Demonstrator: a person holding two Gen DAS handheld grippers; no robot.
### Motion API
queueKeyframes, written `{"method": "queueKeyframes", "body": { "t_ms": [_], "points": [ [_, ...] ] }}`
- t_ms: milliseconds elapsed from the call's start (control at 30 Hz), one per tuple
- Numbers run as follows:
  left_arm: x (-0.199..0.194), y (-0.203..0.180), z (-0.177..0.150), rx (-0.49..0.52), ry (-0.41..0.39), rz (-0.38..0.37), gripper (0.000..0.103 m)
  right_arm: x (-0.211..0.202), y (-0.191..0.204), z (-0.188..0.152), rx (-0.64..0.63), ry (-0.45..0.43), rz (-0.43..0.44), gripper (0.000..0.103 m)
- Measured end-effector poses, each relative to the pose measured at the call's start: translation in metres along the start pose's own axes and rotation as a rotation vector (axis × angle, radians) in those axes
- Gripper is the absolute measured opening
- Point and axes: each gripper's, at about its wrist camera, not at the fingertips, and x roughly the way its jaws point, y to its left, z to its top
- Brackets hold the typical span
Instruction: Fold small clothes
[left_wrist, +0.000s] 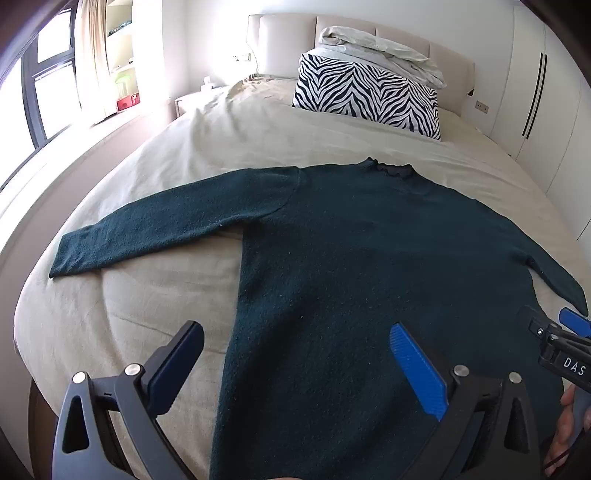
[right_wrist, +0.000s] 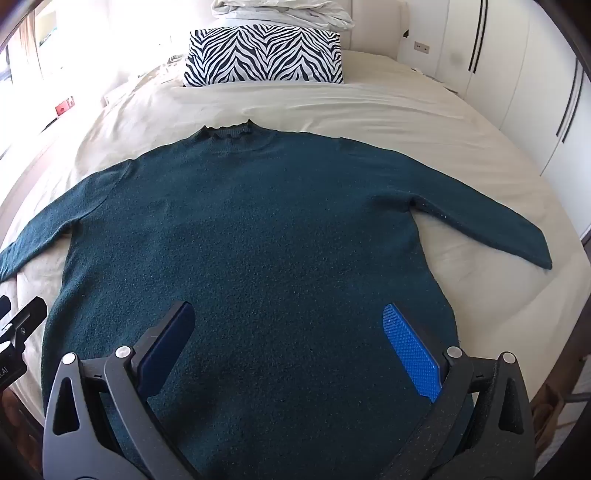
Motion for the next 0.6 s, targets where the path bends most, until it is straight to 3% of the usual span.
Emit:
{"method": "queueKeyframes", "body": {
  "t_ms": [267, 300, 600],
  "points": [
    [-0.001, 0.01, -0.002, -0.011, 0.02, -0.03, 0.103, 0.003, -0.012, 0.007, 0.001, -0.003, 0.017, 0.103],
    [0.004, 0.002, -0.005, -0.012, 0.016, -0.019, 0.103, 0.002, -0.005, 0.0, -0.014, -0.008, -0.022, 0.103],
    [0.002, 0.006, -0.006, -0.024, 0.012, -0.019, 0.103, 0.001, 0.004, -0.003, -0.024, -0.012, -0.031, 0.103]
  ]
}}
